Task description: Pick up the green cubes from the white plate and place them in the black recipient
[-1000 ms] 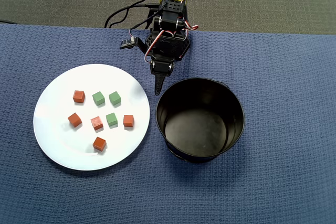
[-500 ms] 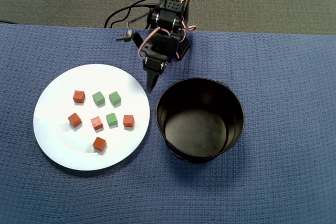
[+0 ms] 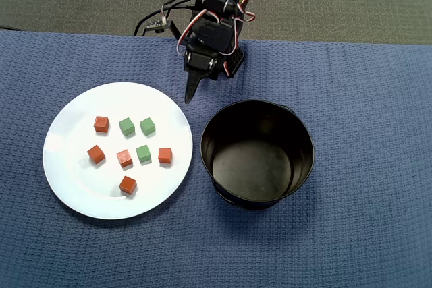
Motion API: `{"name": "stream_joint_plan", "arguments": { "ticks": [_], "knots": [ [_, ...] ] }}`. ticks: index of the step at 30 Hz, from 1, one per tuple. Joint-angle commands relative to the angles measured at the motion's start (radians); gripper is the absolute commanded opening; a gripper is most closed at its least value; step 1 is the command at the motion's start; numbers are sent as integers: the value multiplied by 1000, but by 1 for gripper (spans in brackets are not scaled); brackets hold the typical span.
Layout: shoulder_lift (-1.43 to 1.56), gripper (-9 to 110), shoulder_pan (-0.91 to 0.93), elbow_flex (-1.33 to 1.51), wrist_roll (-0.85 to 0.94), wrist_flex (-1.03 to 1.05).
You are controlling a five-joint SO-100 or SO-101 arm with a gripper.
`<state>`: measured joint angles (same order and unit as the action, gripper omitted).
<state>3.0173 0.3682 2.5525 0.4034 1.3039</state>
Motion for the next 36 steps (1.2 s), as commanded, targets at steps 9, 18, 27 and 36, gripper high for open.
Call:
{"name": "stream_joint_plan", "arguments": {
  "ticks": [9, 18, 27, 36],
  "knots": [
    [-497, 30, 241, -153, 1152, -144],
    [-787, 34, 348, -259, 1290, -310],
    [-913, 31, 413, -222, 1215, -425],
    [-982, 30, 459, -253, 1066, -479]
  ]
}}
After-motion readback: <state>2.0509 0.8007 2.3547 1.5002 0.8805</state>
